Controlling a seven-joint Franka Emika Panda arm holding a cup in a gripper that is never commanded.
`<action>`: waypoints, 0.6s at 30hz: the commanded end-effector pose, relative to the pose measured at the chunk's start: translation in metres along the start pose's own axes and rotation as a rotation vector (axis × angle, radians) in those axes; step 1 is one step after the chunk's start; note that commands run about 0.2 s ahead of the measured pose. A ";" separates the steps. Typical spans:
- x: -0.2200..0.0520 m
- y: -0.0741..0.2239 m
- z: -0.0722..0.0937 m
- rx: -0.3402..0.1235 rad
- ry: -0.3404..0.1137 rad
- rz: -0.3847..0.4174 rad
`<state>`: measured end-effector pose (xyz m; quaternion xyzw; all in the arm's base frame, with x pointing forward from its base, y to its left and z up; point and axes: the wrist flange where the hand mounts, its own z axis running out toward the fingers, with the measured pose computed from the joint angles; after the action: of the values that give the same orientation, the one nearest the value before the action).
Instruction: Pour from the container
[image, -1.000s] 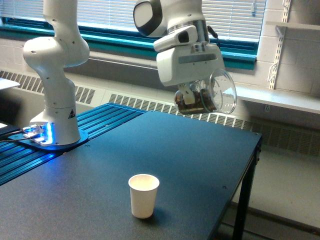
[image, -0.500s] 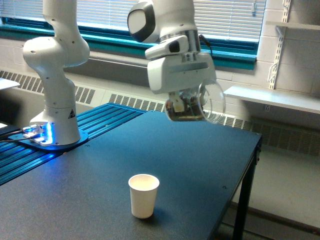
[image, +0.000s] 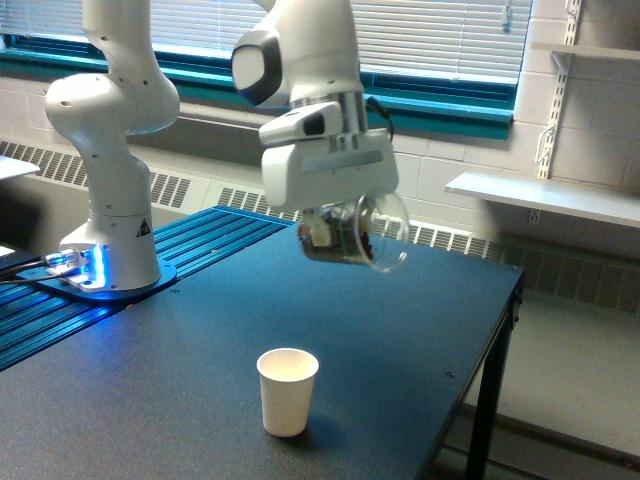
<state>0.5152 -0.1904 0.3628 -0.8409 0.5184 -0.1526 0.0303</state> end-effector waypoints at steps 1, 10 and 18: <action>-0.006 0.019 0.004 -0.009 0.001 0.014; -0.023 0.051 0.022 -0.048 -0.027 0.029; -0.032 0.075 0.037 -0.080 -0.050 0.049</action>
<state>0.4576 -0.1932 0.3082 -0.8385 0.5339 -0.1083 0.0150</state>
